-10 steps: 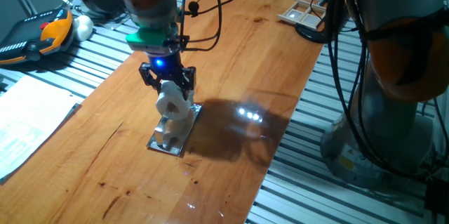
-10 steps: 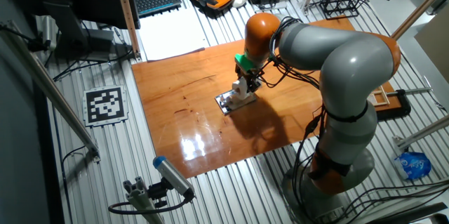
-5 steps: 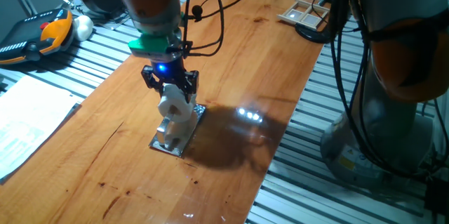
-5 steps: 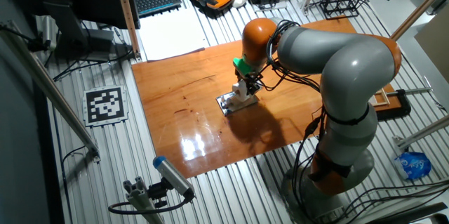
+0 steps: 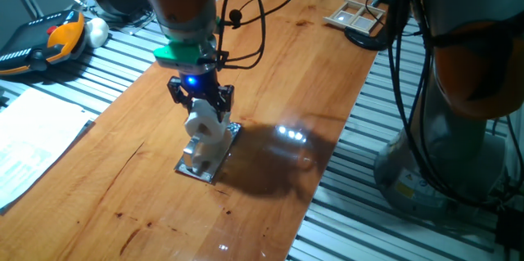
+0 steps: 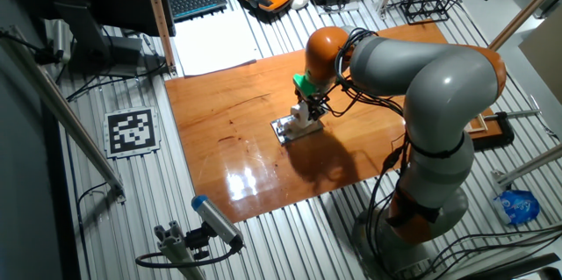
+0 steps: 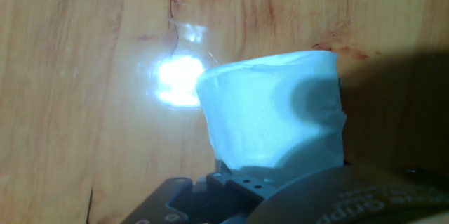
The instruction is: Put the toilet paper on its holder
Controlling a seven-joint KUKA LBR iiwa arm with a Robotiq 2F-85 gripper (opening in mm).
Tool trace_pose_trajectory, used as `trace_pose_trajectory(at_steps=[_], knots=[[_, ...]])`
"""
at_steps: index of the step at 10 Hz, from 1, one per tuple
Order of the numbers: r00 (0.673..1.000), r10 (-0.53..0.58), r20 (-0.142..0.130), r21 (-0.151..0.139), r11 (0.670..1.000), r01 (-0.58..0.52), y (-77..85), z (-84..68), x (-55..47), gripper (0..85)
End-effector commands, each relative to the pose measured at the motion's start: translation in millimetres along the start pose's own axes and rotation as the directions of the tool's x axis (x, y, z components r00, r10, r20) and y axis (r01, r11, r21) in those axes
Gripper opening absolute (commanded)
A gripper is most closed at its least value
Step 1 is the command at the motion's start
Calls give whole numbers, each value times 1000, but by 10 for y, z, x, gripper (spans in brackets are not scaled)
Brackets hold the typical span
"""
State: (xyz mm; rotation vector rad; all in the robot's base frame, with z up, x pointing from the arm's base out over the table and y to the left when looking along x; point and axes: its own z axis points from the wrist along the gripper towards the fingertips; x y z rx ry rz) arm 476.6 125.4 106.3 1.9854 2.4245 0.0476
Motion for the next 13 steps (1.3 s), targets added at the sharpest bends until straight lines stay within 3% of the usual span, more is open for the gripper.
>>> trace_pose_trajectory(at_steps=[1,5,10,12,13], knots=[[1000,3,2,0,1000,-3,-13,3,9,510],[1000,-1,-2,12,1000,1,-95,14,65,510],[999,-1,52,29,1000,0,-82,14,54,510],[999,-7,43,57,998,5,-82,14,54,510],[999,-26,21,80,996,24,-82,14,54,510]])
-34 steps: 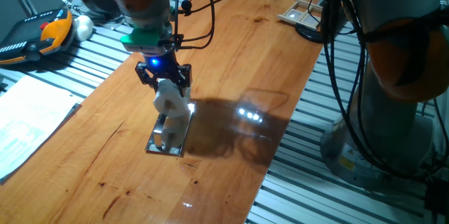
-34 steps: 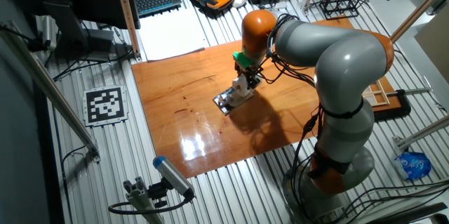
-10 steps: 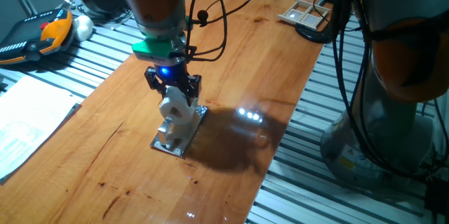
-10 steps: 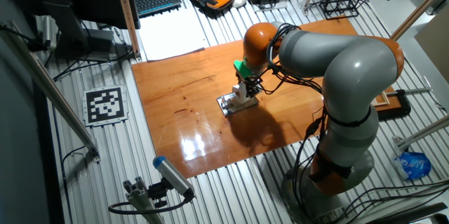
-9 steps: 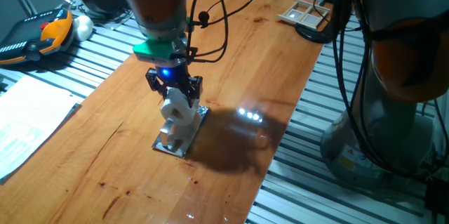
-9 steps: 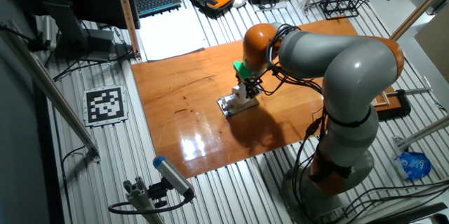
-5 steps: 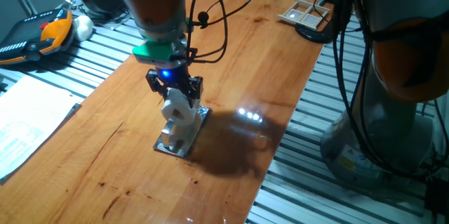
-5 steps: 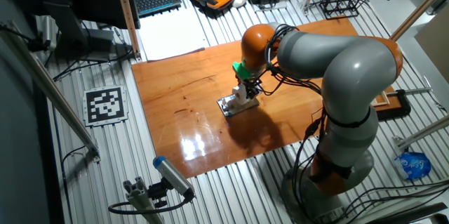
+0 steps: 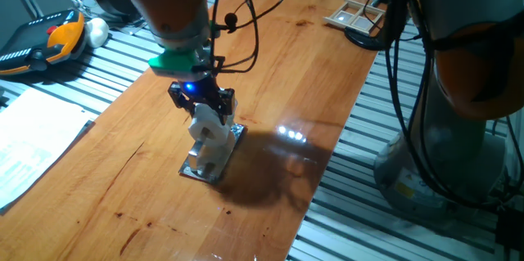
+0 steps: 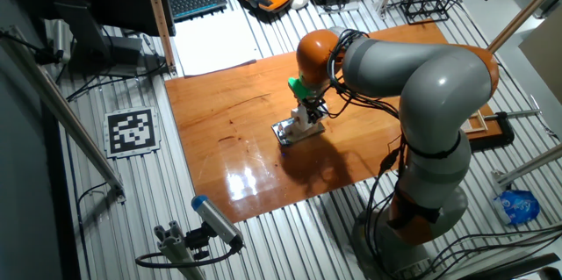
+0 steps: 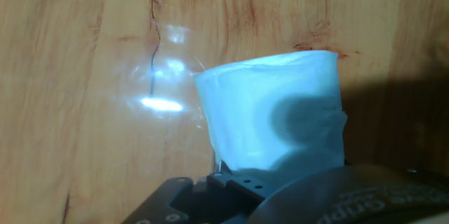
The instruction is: Put the toilet paper on its holder
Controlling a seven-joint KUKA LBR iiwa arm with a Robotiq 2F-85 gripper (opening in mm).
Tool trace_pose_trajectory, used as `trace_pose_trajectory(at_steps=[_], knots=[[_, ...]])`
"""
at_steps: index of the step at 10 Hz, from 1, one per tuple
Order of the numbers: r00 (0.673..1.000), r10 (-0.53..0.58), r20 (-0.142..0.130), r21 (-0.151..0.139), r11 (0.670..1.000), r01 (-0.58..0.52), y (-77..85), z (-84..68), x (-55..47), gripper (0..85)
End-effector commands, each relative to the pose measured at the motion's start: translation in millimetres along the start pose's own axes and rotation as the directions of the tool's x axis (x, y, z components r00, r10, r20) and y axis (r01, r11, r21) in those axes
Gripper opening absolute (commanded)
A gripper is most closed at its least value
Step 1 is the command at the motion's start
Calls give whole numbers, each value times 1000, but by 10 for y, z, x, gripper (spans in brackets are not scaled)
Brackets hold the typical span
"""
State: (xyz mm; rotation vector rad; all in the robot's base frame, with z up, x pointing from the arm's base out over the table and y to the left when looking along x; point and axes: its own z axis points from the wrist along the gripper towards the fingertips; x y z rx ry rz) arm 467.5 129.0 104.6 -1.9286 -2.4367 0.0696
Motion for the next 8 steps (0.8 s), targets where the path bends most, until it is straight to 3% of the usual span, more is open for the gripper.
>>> trace_pose_trajectory(at_steps=[1,2,3,5,7,8], knots=[[999,-30,-14,4,1000,30,0,-1,1,510],[997,-71,-34,-1,997,71,0,-1,1,510],[992,-123,-34,-15,992,123,0,-1,1,510],[987,-157,-17,-46,987,157,0,-1,1,510],[995,-99,22,-66,993,100,-19,-16,31,510],[996,-82,16,-68,994,83,-32,-25,65,510]])
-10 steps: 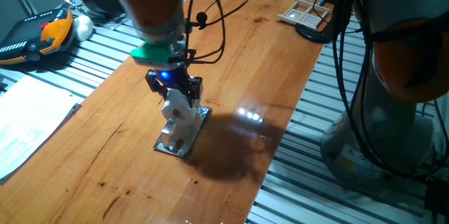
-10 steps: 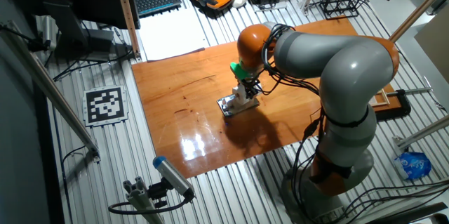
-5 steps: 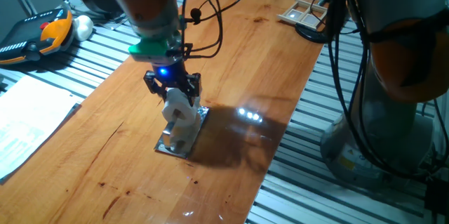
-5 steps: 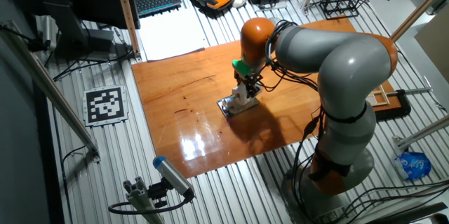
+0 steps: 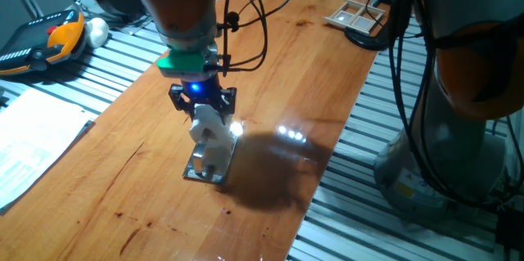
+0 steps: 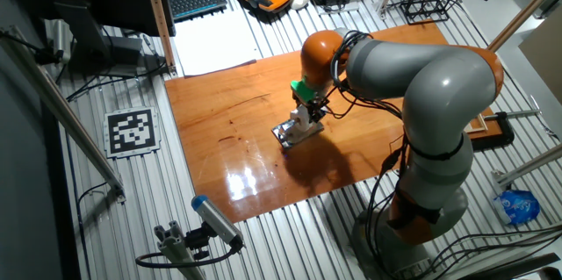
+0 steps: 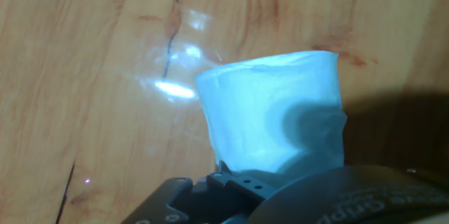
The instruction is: Put the toilet paper on its holder
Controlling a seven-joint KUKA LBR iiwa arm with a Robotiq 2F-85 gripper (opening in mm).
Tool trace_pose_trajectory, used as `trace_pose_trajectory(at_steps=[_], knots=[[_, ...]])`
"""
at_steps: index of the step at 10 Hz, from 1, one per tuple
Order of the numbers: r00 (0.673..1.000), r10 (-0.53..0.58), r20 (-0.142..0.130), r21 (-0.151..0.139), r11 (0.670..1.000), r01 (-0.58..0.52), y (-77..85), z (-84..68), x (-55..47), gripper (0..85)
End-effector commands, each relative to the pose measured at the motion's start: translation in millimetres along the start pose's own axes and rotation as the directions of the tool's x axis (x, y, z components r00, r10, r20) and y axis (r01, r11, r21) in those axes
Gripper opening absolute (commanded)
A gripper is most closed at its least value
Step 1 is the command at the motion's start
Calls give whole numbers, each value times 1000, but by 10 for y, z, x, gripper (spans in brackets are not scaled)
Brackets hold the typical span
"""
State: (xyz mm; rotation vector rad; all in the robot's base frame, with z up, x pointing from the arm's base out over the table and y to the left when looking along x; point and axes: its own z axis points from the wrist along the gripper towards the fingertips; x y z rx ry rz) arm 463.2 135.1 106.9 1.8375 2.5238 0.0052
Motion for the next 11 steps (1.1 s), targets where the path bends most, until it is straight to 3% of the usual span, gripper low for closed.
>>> trace_pose_trajectory(at_steps=[1,3,5,9,11], knots=[[1000,14,11,-5,1000,-14,-10,16,33,510],[998,55,13,-32,998,-55,-78,90,119,510],[996,86,6,-37,996,-86,-138,147,214,510],[992,127,-21,-27,991,-128,-248,164,488,510],[991,134,-28,-18,991,-134,-246,143,552,510]])
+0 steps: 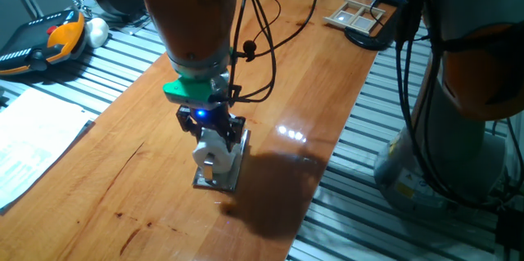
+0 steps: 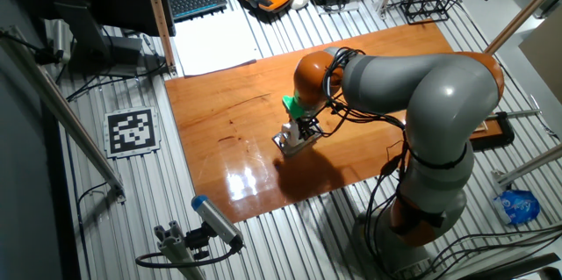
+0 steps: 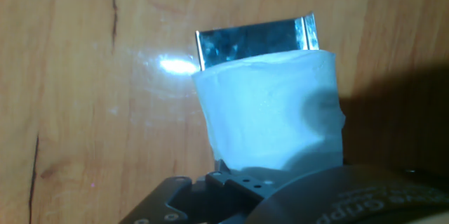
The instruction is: Put the toilet paper on its holder
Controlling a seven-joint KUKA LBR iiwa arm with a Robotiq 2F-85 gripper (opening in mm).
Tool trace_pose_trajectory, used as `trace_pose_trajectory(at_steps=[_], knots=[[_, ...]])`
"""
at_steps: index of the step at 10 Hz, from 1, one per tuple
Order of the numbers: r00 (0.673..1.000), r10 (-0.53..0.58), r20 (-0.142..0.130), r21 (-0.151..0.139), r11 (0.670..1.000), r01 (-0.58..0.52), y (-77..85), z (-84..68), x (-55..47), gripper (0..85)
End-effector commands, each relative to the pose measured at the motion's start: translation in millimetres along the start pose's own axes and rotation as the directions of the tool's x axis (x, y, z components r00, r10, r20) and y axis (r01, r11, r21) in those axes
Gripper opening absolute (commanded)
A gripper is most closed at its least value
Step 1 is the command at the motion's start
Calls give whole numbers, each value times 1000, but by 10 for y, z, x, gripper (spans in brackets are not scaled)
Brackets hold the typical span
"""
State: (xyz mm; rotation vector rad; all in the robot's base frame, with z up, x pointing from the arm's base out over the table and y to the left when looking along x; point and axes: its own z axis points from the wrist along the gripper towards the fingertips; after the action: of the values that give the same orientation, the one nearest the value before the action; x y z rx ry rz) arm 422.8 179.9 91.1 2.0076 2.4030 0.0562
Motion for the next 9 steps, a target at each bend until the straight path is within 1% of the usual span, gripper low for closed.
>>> trace_pose_trajectory(at_steps=[1,2,3,4,5,6,8,9], knots=[[1000,-2,0,-2,1000,2,1,1,6,510],[1000,-7,-2,-15,1000,7,4,-3,13,510],[1000,-10,-1,-29,1000,10,13,-14,32,680],[1000,-11,-5,-34,999,11,17,-36,58,850],[1000,-19,5,-34,999,19,15,-46,77,850],[1000,-25,6,-37,999,25,14,-46,78,850],[999,-40,2,-39,998,41,10,-41,71,850],[999,-54,-7,-31,998,54,0,-67,57,850]])
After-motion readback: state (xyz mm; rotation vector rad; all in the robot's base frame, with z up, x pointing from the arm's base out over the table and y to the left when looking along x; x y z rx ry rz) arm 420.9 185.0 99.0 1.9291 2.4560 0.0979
